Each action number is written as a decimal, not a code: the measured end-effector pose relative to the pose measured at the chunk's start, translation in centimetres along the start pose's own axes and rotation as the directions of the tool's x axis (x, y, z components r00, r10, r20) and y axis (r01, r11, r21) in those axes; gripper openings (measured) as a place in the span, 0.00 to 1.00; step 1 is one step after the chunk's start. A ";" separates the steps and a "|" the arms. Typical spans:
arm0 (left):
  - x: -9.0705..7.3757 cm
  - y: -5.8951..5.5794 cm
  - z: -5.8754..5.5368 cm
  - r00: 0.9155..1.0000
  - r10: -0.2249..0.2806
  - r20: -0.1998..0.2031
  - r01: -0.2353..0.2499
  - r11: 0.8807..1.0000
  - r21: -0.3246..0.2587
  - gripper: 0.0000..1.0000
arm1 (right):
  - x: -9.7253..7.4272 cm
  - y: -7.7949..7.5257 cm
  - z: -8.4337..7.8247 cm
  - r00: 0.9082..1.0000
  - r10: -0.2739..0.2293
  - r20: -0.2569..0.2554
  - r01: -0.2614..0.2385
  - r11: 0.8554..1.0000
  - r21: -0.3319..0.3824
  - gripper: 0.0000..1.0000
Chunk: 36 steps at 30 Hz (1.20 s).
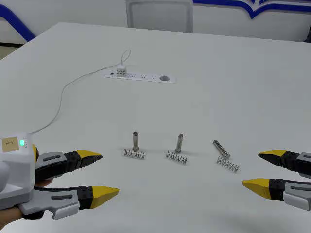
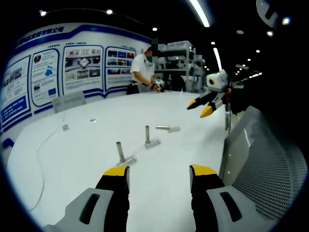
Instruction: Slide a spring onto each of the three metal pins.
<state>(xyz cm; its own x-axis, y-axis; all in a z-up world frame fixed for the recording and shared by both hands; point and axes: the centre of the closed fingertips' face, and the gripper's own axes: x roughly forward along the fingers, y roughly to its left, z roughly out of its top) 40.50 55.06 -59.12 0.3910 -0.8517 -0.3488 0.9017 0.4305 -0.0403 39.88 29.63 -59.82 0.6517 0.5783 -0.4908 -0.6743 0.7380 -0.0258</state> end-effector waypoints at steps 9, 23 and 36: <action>0.2 -0.1 -0.1 1.000 -0.006 -0.013 0.006 1.000 0.001 0.51 | -0.1 0.0 -0.5 1.000 -0.006 -0.003 0.006 1.000 0.017 0.52; 0.2 -0.3 -0.2 1.000 0.000 -0.023 0.000 1.000 -0.002 0.51 | 0.2 -0.7 0.1 1.000 -0.014 0.002 0.014 1.000 0.023 0.50; 0.2 -0.6 -0.4 0.999 0.003 -0.033 -0.003 1.000 -0.008 0.50 | 0.6 -2.0 1.1 0.999 -0.037 -0.001 0.037 0.999 0.024 0.42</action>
<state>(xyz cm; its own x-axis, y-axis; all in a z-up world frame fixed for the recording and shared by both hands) 39.91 54.77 -59.55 0.3874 -0.8403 -0.3793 0.8990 0.4354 -0.0463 42.01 28.83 -59.05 0.6759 0.5504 -0.4901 -0.6413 0.7670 -0.0231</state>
